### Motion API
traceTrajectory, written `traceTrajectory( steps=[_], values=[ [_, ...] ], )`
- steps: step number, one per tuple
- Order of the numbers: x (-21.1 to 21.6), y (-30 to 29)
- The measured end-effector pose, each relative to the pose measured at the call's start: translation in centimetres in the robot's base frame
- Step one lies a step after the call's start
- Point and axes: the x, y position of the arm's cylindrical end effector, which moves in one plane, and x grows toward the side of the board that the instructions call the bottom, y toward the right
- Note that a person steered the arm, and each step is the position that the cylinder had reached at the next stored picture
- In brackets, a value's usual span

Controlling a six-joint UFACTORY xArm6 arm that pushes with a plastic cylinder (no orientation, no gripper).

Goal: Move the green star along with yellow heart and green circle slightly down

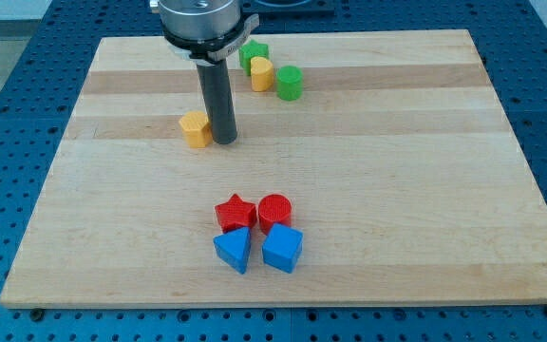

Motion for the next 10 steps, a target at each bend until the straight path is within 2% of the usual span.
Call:
traceTrajectory(
  steps=[1, 3, 5, 10],
  values=[
    [-0.7, -0.3],
    [-0.7, -6.2],
    [-2.2, -4.8],
    [-17.3, -3.2]
  ],
)
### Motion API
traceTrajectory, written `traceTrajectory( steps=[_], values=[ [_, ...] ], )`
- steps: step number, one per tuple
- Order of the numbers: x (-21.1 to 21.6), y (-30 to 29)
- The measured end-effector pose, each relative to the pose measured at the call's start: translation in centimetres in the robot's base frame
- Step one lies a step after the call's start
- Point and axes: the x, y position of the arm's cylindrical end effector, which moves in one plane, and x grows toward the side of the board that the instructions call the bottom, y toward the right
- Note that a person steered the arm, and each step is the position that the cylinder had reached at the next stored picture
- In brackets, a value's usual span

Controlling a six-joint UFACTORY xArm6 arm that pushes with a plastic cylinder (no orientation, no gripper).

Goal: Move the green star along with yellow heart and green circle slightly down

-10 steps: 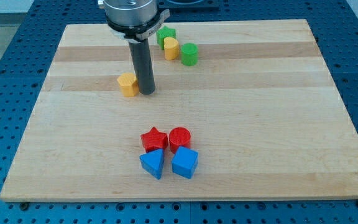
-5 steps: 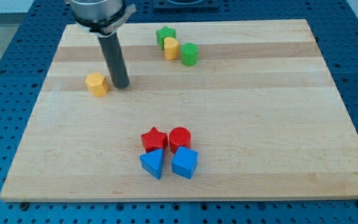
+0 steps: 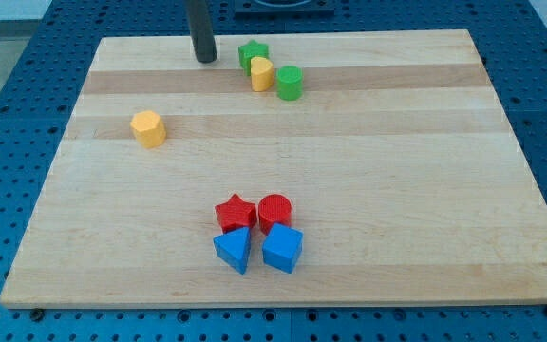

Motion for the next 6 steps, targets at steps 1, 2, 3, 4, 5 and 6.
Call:
traceTrajectory(
  steps=[1, 2, 3, 4, 5, 6],
  values=[
    [-0.2, 3.3],
    [0.5, 5.9],
    [1.8, 9.5],
    [2.9, 10.9],
    [5.4, 10.9],
    [8.4, 11.3]
  ],
)
